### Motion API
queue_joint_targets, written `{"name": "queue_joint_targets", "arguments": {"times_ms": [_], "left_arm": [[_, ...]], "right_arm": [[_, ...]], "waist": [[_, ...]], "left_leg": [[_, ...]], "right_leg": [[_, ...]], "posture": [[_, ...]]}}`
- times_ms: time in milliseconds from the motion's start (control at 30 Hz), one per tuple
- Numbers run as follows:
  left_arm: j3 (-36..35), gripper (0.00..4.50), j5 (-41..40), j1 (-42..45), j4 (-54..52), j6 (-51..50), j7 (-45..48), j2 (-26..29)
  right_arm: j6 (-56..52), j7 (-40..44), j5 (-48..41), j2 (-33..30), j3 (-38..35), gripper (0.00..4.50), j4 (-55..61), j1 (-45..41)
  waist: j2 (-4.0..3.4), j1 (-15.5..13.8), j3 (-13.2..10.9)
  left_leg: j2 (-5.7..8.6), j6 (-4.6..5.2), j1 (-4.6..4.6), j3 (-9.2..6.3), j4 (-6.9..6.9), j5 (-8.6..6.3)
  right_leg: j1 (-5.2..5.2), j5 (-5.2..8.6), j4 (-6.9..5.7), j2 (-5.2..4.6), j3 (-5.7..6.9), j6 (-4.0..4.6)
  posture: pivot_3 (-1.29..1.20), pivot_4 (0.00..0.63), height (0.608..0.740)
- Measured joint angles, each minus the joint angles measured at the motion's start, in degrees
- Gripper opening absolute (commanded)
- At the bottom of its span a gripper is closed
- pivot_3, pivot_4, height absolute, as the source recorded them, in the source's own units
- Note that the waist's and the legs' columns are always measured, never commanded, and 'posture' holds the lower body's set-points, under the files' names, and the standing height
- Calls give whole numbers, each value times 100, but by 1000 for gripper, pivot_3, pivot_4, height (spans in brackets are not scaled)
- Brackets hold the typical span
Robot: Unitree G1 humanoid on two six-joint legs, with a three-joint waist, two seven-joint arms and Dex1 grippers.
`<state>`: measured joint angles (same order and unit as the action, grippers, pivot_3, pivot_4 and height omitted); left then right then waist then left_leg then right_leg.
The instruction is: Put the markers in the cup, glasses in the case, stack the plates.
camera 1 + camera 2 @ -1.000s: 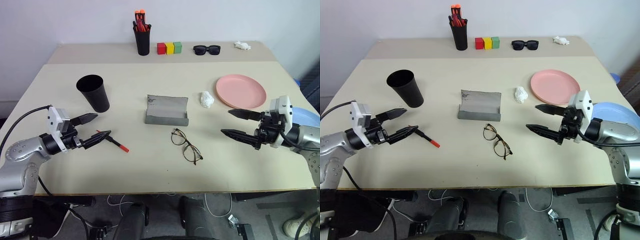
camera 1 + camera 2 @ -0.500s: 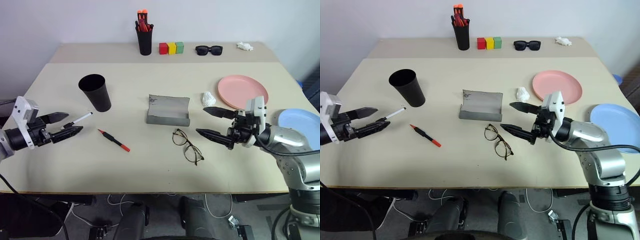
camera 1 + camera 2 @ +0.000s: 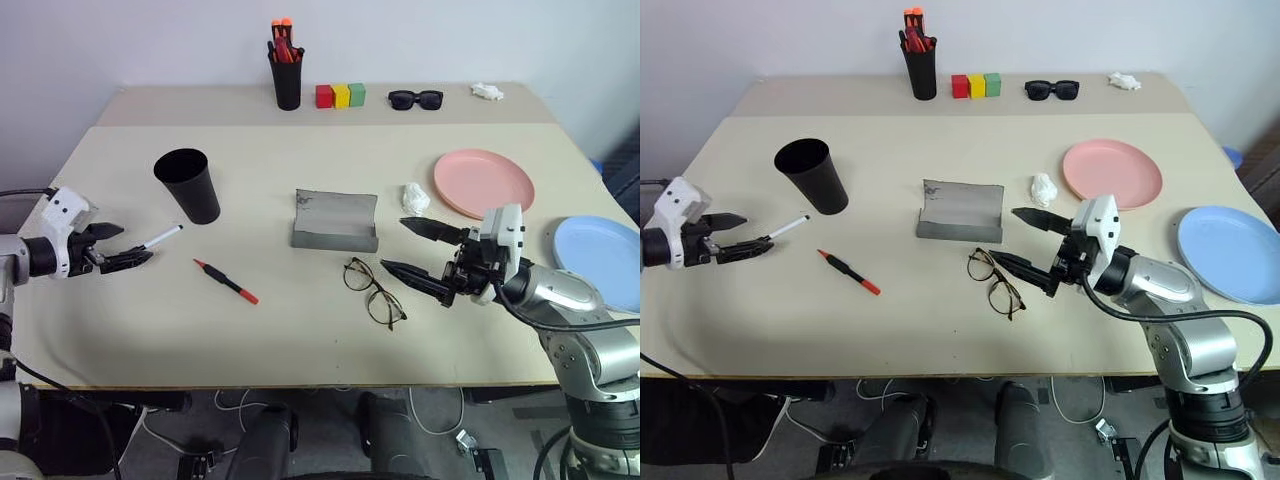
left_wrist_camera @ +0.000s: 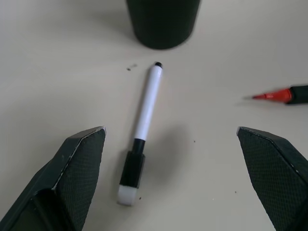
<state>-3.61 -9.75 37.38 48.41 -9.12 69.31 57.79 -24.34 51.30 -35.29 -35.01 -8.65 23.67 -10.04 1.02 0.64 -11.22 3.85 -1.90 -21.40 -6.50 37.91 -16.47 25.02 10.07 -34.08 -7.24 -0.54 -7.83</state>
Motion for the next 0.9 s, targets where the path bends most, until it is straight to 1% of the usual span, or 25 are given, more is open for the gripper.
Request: {"name": "queue_joint_targets", "arguments": {"times_ms": [67, 200, 367, 433, 467, 700, 900], "left_arm": [[172, 4500, 284, 339, 511, 177, -135, -62], [449, 4500, 705, 566, 1194, 413, -292, -277], [462, 4500, 821, 671, 1517, 514, -247, -338], [462, 3966, 846, 719, 1590, 495, -181, -352], [461, 3624, 854, 725, 1602, 507, -155, -373], [460, 66, 929, 777, 1631, 625, -72, -445], [483, 22, 1025, 794, 1627, 561, 185, -323]], "right_arm": [[-54, -55, -48, -21, -23, 3987, 114, 22], [-118, -109, -117, -169, -136, 3987, 227, 90], [-166, -176, -187, -241, -195, 3987, 339, 161], [-168, -211, -196, -284, -208, 4050, 364, 166], [-169, -230, -197, -300, -211, 4050, 365, 167], [-171, -342, -194, -340, -210, 4050, 366, 166], [-164, -379, -181, -339, -177, 4050, 359, 152]], "waist": [[0, 1, 0], [1, 15, 1], [5, 10, 2], [4, 10, 2], [4, 10, 2], [2, 5, 4], [3, 27, 4]], "left_leg": [[0, 0, 1, 0, 0, 0], [0, 1, 1, 3, 0, 0], [-1, 1, 2, 2, 2, 0], [-1, 1, 3, 2, 2, 0], [-1, 1, 4, 2, 2, 0], [-1, 1, 10, 2, 4, 0], [-1, 1, 8, 2, 4, 0]], "right_leg": [[0, 0, -2, 0, -1, 0], [0, 0, -1, 0, -2, -1], [-2, 0, -3, 0, -2, -1], [-3, 0, -3, 0, -2, -1], [-4, 0, -3, 0, -2, -1], [-11, 0, -5, 0, -2, -2], [-9, 0, -5, 1, -1, -2]], "posture": [[0, 150, 740], [0, 150, 740], [0, 150, 740], [0, 150, 740], [0, 150, 740], [0, 150, 740], [0, 150, 740]]}}
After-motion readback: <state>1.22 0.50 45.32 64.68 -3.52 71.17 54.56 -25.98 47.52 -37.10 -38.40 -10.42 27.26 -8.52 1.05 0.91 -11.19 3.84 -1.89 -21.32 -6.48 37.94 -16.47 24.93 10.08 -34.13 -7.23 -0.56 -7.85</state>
